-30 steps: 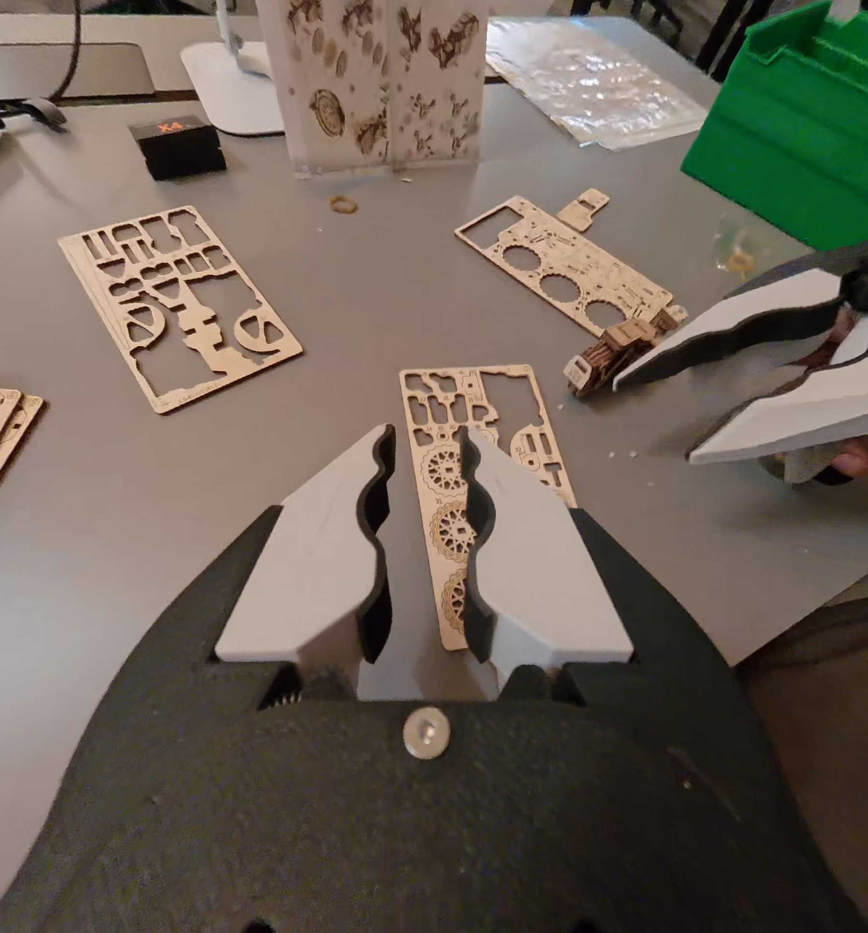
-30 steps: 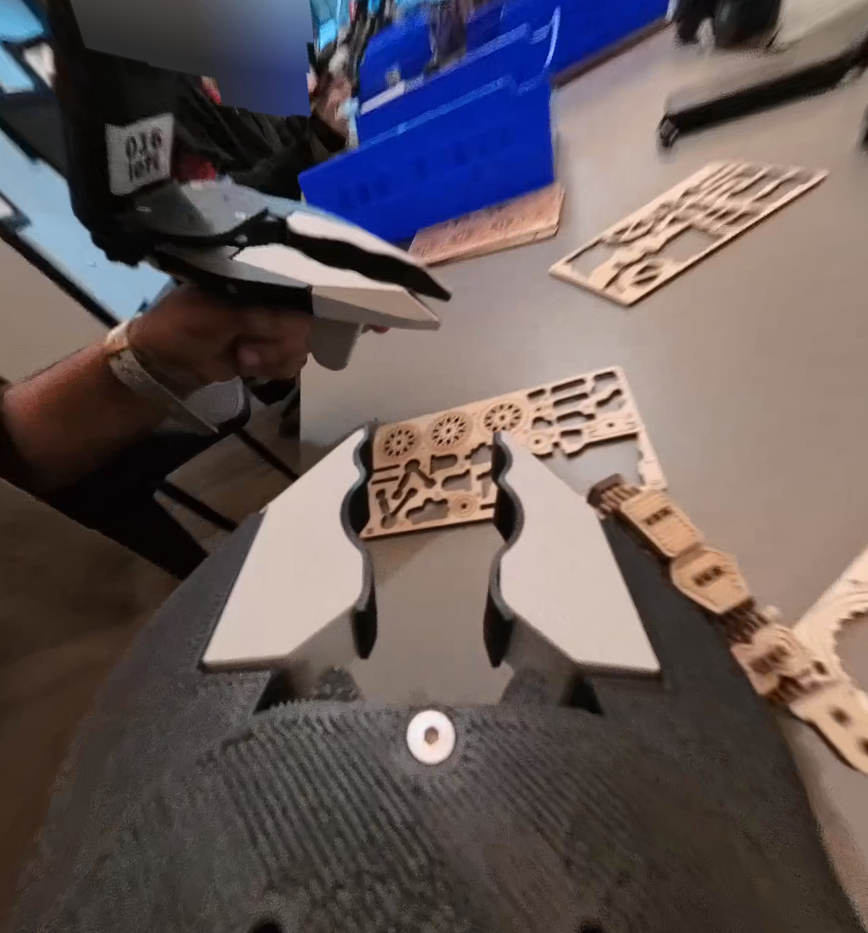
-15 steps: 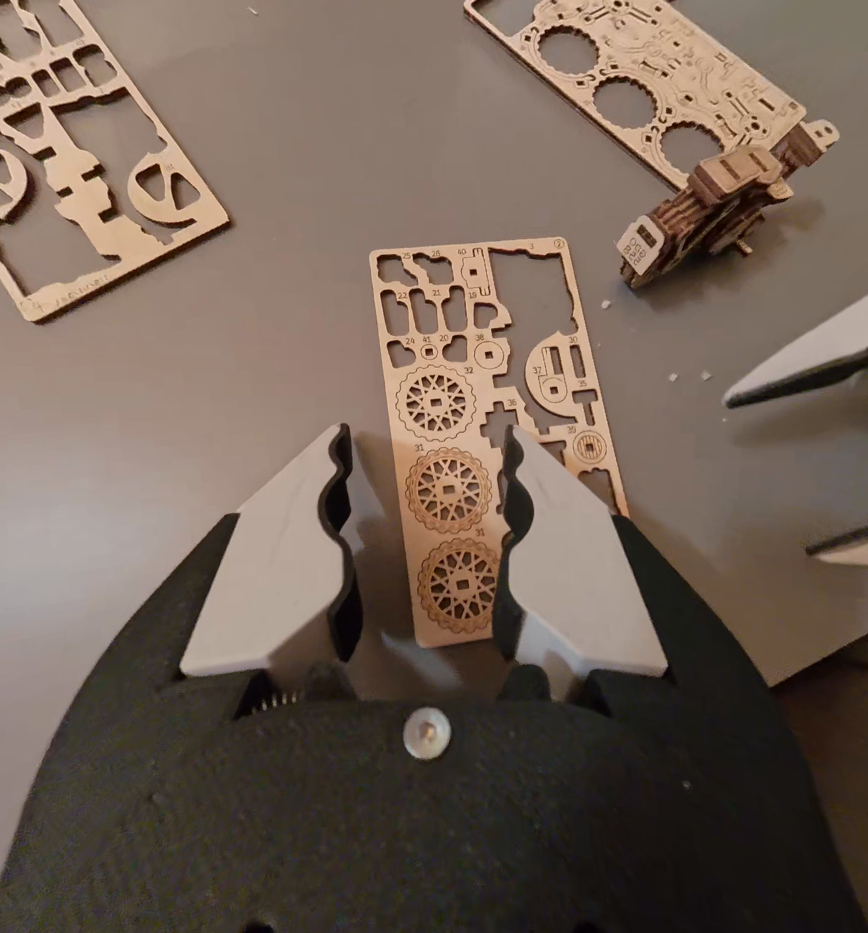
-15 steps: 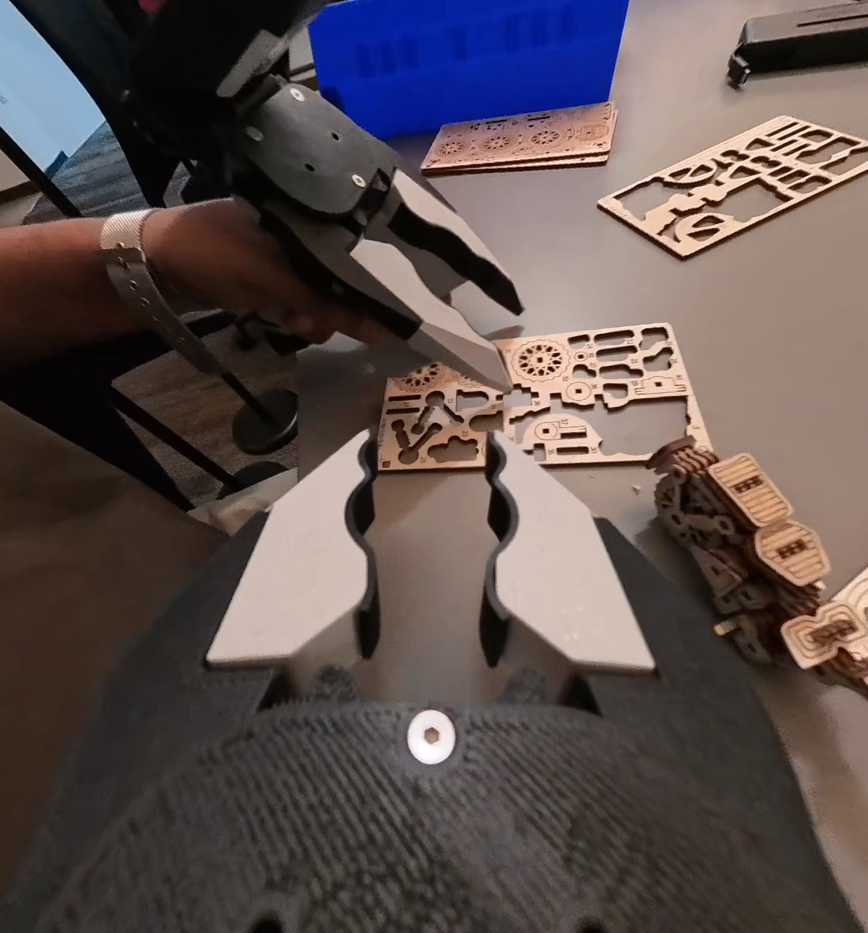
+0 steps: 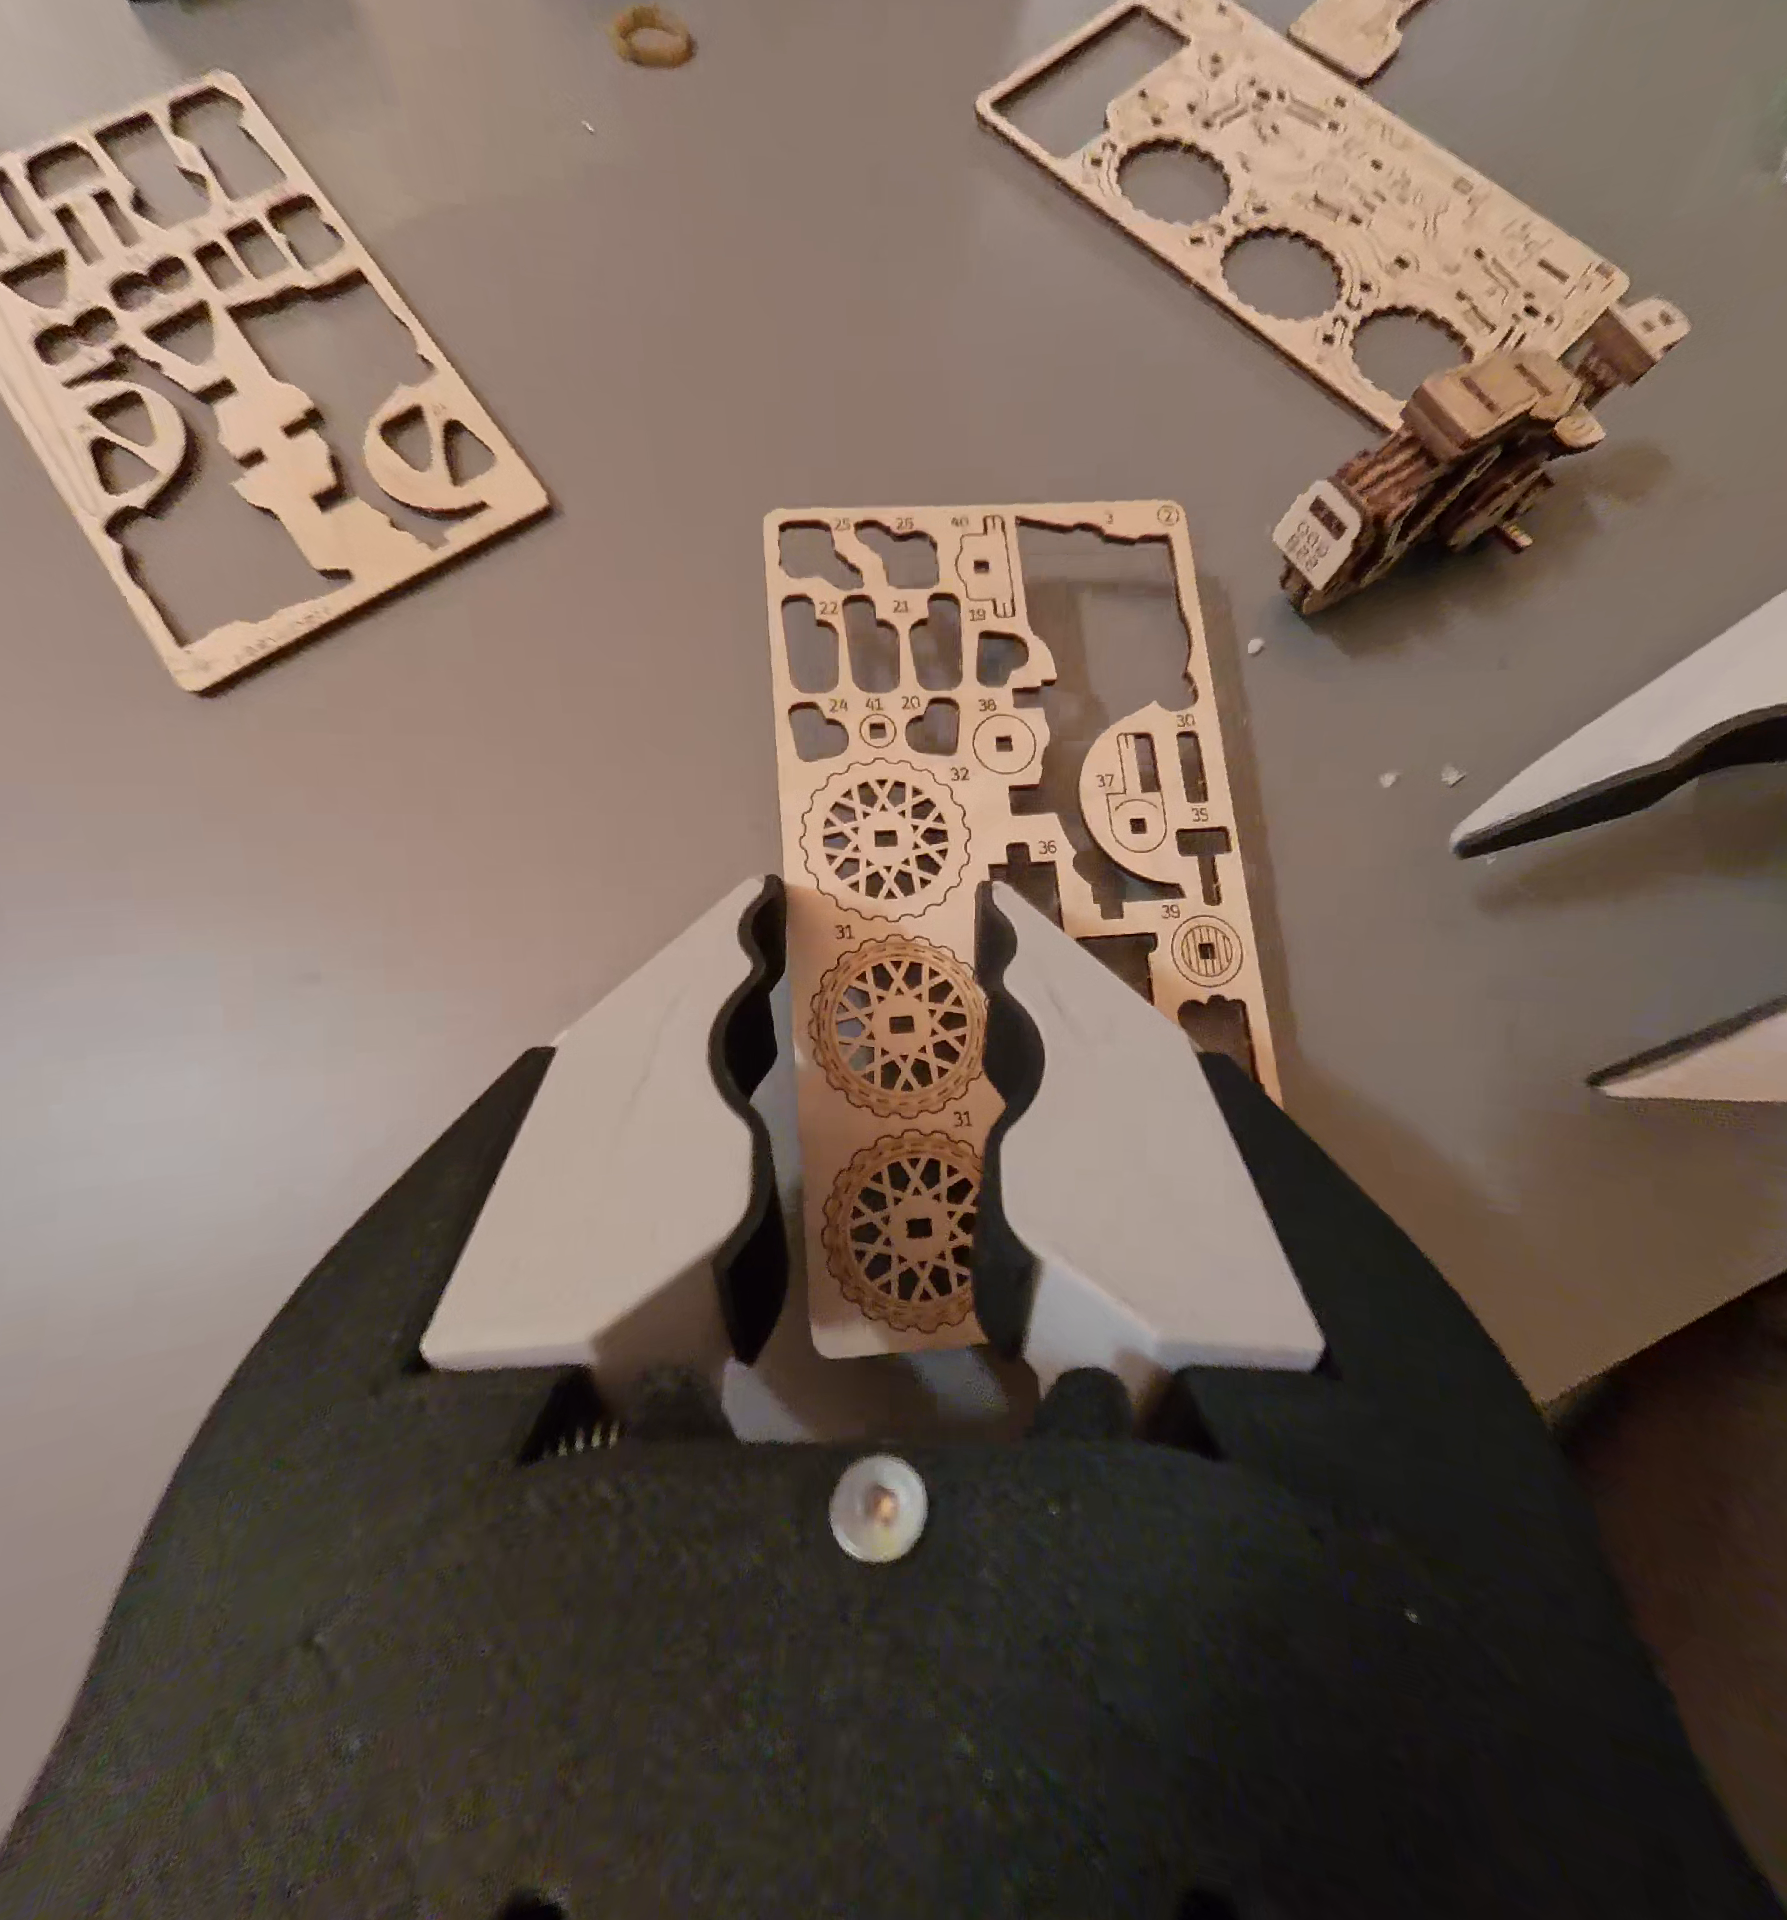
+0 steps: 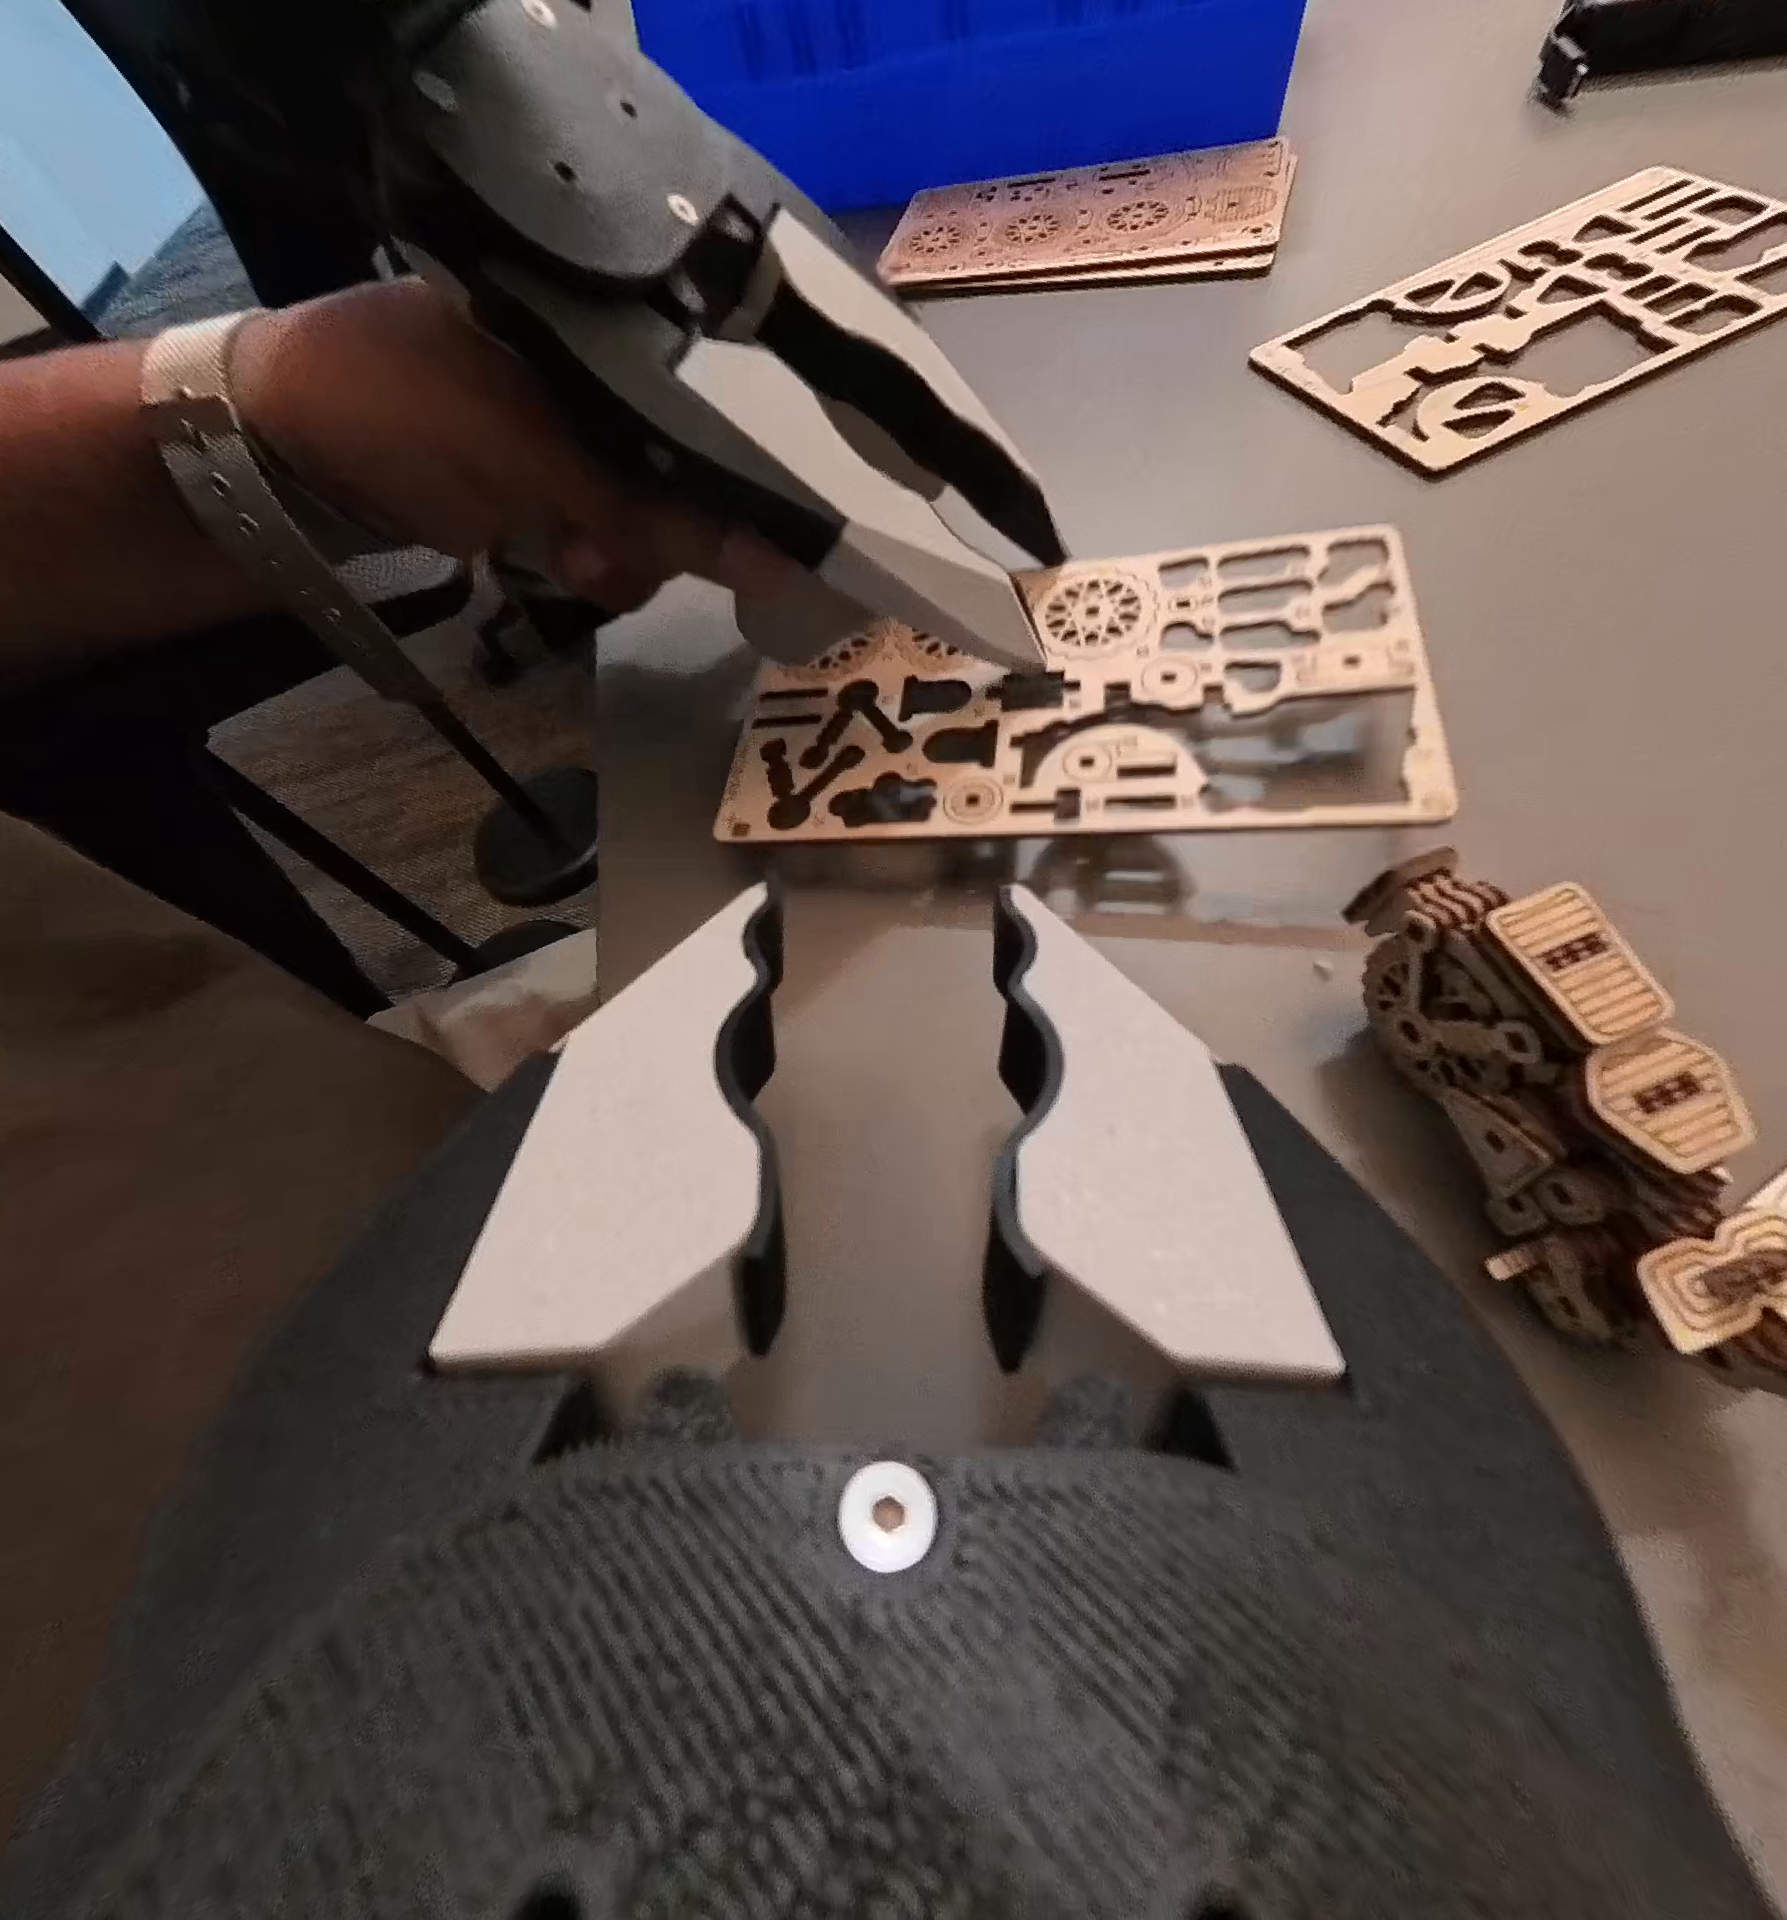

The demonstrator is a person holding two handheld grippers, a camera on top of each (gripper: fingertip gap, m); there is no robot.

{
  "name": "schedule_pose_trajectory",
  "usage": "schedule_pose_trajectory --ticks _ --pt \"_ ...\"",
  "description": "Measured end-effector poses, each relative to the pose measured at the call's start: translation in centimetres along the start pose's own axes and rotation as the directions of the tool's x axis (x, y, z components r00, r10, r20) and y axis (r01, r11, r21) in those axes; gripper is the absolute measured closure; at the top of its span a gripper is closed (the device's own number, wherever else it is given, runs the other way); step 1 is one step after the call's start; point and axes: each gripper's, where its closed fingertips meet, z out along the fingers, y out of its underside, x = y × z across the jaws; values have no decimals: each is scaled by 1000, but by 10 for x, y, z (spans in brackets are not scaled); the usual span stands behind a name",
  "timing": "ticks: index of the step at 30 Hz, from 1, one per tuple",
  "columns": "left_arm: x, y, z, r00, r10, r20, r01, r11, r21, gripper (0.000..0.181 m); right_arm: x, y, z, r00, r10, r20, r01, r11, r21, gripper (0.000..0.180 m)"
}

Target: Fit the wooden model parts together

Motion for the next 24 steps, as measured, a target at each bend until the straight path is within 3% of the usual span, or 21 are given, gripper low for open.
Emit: schedule_pose_trajectory --ticks 7,13,15,17,19,21,24 --pt "2 -13 -25 999 -39 -8 40 993 116 146 2 -10 6 1000 27 10 -28 999 31 134" --pt "20 -35 -56 998 -63 -23 67 955 287 146 6 -43 5 969 221 113 -239 954 183 126" --pt "26 -37 -62 998 -59 -12 60 944 324 146 -2 -54 2 934 277 226 -326 919 220 139" --pt "33 -37 -64 999 -46 -7 45 939 342 146 -8 -61 -1 895 307 324 -390 891 232 168" --pt "35 -37 -66 999 -43 -14 45 929 367 146 -4 -62 -4 874 331 356 -427 874 233 174" --pt "39 -40 -67 989 -85 -125 128 909 396 133 0 -62 -7 865 344 366 -441 868 227 180" --pt "43 -42 -69 912 -173 -372 321 866 384 118 1 -64 -15 847 350 401 -459 861 219 180"
